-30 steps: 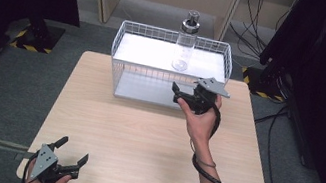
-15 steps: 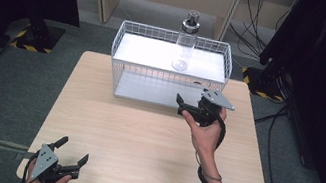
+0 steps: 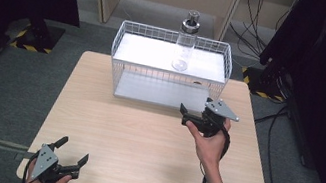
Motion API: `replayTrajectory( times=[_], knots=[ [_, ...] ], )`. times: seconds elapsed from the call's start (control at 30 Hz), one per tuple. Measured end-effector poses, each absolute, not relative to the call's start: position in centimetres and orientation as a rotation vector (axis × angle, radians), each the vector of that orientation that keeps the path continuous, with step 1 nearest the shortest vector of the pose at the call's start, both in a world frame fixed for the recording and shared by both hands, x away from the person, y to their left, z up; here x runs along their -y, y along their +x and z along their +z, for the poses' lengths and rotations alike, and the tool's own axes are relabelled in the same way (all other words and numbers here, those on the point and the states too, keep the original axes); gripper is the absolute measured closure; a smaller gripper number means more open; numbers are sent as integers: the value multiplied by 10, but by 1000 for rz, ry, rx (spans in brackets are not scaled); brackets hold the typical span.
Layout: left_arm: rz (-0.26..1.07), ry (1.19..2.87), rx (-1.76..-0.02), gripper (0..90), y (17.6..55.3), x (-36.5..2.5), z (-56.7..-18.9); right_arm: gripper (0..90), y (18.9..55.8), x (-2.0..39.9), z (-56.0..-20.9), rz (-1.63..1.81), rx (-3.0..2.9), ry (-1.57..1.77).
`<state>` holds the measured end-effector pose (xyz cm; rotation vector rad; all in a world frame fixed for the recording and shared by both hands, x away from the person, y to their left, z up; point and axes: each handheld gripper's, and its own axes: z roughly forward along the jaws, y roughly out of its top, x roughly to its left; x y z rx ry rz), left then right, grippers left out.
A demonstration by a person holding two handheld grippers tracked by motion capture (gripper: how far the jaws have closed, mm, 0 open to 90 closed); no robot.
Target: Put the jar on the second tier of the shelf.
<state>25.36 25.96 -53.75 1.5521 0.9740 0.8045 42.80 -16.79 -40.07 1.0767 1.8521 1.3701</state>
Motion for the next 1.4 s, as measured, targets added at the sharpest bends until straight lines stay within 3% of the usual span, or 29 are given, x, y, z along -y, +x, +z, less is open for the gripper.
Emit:
replayTrajectory(
  times=[0.73, 1.4],
  knots=[
    [804, 1550, -976, 59, 254, -259, -538, 20, 394, 199, -425, 1317, -1863, 1100],
    [806, 1550, -977, 59, 253, -259, -538, 21, 361, 228, -468, 1280, -1860, 1183]
  ],
)
